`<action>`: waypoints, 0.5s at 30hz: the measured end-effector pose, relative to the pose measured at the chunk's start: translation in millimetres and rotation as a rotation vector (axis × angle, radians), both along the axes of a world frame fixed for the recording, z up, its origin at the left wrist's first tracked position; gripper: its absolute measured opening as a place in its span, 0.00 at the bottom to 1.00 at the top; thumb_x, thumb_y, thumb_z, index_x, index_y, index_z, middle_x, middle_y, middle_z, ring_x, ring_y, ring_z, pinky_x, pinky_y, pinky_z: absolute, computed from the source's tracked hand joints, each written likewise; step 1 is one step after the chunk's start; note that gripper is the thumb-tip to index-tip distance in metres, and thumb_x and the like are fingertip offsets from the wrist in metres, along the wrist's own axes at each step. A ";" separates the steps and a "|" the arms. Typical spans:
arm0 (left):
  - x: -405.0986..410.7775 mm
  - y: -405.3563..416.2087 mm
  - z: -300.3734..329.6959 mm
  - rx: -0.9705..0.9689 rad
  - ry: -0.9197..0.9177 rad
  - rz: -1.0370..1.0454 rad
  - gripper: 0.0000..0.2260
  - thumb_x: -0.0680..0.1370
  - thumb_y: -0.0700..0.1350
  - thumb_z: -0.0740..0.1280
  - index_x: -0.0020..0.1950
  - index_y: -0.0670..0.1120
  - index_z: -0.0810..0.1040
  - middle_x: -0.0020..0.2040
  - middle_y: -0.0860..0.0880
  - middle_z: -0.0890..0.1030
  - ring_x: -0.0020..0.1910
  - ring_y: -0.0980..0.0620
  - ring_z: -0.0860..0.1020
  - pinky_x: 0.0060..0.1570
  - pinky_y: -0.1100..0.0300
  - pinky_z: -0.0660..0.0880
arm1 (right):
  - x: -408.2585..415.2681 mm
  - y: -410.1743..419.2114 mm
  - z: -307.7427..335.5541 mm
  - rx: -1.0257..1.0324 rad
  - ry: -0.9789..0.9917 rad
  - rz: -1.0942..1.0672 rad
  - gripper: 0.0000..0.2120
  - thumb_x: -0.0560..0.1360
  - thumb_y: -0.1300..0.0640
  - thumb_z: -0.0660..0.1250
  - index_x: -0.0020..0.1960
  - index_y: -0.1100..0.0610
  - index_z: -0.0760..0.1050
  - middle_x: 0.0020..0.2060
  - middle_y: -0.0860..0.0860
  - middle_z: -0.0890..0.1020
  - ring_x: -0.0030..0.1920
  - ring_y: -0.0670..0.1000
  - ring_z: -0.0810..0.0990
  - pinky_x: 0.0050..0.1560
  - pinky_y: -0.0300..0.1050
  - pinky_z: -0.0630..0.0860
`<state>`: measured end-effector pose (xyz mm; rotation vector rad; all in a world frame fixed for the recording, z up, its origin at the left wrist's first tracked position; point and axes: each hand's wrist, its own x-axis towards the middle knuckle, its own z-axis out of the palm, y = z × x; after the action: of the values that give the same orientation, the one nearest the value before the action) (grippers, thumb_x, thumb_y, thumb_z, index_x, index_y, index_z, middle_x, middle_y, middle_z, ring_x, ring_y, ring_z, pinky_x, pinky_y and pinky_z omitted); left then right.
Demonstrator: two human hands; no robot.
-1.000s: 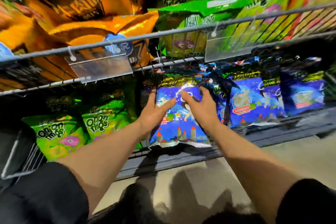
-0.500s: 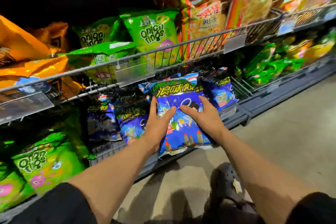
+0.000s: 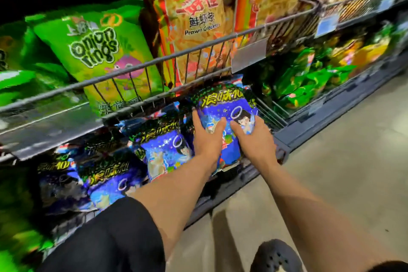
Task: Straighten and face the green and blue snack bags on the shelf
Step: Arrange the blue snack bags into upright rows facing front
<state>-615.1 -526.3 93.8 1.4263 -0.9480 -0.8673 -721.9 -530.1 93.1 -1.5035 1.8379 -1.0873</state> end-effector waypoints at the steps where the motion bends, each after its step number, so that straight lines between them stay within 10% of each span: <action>1: 1.4 -10.8 0.0 0.016 0.007 0.023 0.41 0.73 0.55 0.72 0.79 0.56 0.50 0.68 0.53 0.70 0.64 0.52 0.72 0.55 0.63 0.75 | 2.3 -13.5 0.0 0.006 -0.003 0.019 0.46 0.59 0.24 0.55 0.67 0.55 0.68 0.61 0.55 0.77 0.63 0.58 0.75 0.61 0.57 0.72; 3: 4.3 -29.8 -0.9 0.054 -0.022 0.065 0.40 0.75 0.54 0.70 0.79 0.53 0.50 0.66 0.52 0.70 0.62 0.50 0.72 0.47 0.71 0.74 | 7.6 -35.1 0.8 -0.001 -0.002 0.053 0.46 0.61 0.25 0.56 0.69 0.54 0.66 0.63 0.56 0.76 0.65 0.59 0.73 0.63 0.58 0.71; 15: 13.1 -49.6 -48.9 0.186 -0.317 0.120 0.36 0.78 0.56 0.64 0.79 0.49 0.48 0.77 0.41 0.53 0.75 0.44 0.58 0.70 0.55 0.58 | 31.8 -58.5 -64.3 0.091 0.002 0.232 0.40 0.76 0.40 0.61 0.78 0.57 0.46 0.76 0.55 0.58 0.75 0.54 0.58 0.73 0.51 0.58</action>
<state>-602.0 -575.9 45.0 1.7997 -1.0235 -0.6639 -690.1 -588.6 28.8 -1.6171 1.6421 -0.8808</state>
